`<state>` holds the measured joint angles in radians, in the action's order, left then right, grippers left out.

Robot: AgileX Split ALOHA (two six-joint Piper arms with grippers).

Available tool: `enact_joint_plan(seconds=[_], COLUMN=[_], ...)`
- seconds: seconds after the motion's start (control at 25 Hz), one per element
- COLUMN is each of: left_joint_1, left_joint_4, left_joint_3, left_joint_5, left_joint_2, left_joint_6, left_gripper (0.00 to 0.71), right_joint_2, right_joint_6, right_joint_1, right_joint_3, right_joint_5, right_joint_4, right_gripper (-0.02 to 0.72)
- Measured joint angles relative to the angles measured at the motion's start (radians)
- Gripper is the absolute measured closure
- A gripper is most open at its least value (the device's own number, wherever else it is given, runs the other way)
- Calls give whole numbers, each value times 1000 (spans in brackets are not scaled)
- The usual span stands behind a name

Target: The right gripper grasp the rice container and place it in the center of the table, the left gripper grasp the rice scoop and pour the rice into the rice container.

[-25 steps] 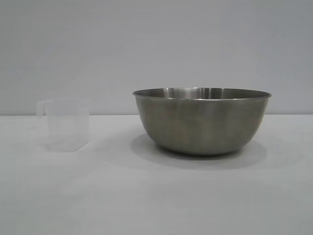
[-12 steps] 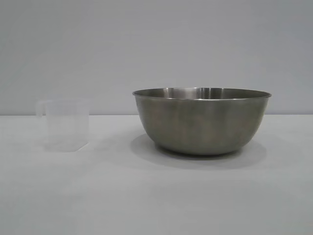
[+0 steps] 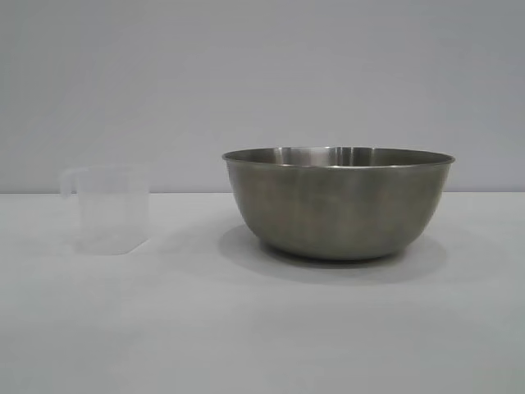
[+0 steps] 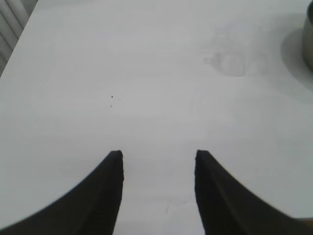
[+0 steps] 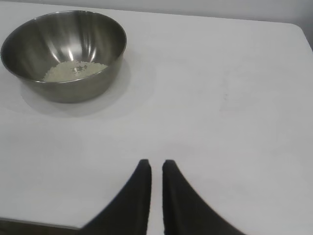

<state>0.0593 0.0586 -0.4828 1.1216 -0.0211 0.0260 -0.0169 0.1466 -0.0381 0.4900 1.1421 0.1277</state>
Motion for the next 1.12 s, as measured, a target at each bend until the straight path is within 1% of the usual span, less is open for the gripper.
enact_joint_plan(seconds=[1.12], left_joint_1=[0], left_joint_4=[0], left_joint_3=[0], left_joint_5=[0], left_joint_2=[0], left_joint_6=[12], left_gripper=[417], right_joint_2=[0], right_joint_6=[0], right_joint_1=[0], right_joint_3=[0], right_joint_5=[0], right_joint_4=[0], right_gripper=[650])
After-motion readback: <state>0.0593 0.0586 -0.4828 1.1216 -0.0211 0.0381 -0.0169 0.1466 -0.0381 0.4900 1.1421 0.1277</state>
